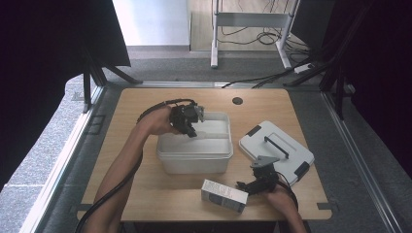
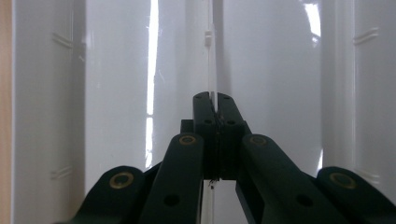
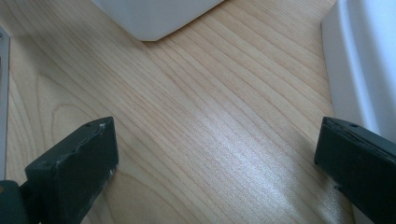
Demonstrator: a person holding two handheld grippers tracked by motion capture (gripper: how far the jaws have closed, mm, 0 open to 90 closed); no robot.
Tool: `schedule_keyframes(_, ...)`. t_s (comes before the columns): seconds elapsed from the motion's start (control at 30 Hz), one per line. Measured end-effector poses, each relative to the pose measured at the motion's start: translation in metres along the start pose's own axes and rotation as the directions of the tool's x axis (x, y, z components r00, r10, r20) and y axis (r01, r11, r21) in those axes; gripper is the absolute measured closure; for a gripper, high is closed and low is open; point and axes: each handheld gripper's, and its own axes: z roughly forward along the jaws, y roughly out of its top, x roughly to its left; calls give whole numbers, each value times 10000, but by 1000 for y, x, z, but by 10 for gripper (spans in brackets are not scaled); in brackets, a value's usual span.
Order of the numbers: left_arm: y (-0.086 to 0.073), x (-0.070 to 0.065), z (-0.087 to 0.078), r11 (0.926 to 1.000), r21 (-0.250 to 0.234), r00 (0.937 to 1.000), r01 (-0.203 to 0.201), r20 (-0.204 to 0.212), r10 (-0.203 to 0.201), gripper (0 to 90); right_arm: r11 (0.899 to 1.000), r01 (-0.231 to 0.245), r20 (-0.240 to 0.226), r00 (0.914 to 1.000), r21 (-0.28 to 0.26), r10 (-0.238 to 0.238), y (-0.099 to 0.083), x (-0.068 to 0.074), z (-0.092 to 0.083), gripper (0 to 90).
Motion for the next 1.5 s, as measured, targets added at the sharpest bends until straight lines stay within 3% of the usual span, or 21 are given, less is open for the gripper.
schedule_keyframes(0.17, 1, -2, -16, 9992, -396, 9994, 89, -328, -102, 890, 10000, 1, 14, 10000, -5, -1, 0, 0, 0, 0)
schedule_keyframes(0.37, -2, -1, -30, 9957, -714, 9967, 592, -509, -630, 889, 10000, -9, 6, 10000, 3, 9, 0, 0, 0, 0)
schedule_keyframes(0.4, -5, 0, -32, 9938, -701, 9940, 858, -613, -902, 889, 10000, -12, 4, 10000, 4, 12, 0, 0, 0, 0)
schedule_keyframes(0.5, -8, 1, -33, 9917, -602, 9902, 1140, -738, -1183, 889, 10000, -12, 6, 10000, 3, 12, 0, 0, 0, 0)
schedule_keyframes(0.6, -14, 4, -35, 9843, -527, 9804, 1687, -940, -1731, 889, 10000, -9, 5, 10000, 0, 9, 0, 0, 0, 0)
schedule_keyframes(0.8, -31, 9, -39, 9596, -511, 9520, 2766, -1219, -2809, 889, 10000, -1, 13, 10000, -3, 1, 0, 0, 0, 0)
schedule_keyframes(0.93, -43, 13, -42, 9394, -564, 9296, 3380, -1359, -3427, 889, 10000, 4, 18, 10000, -4, -4, 0, 0, 0, 0)
schedule_keyframes(0.97, -47, 13, -43, 9319, -612, 9212, 3576, -1410, -3628, 889, 10000, -14, 7, 10000, 5, 14, 0, 0, 0, 0)
schedule_keyframes(1.0, -50, 14, -44, 9295, -602, 9182, 3638, -1448, -3688, 889, 10000, -10, 9, 10000, 6, 10, 0, 0, 0, 0)
schedule_keyframes(1.07, -57, 15, -46, 9183, -638, 9058, 3907, -1512, -3959, 889, 10000, -10, 13, 10000, 6, 10, 0, 0, 0, 0)
schedule_keyframes(1.5, -105, 17, -60, 8234, -1127, 7976, 5561, -2059, -5669, 888, 10000, 9, 27, 10000, 5, -9, 0, 0, 0, 0)
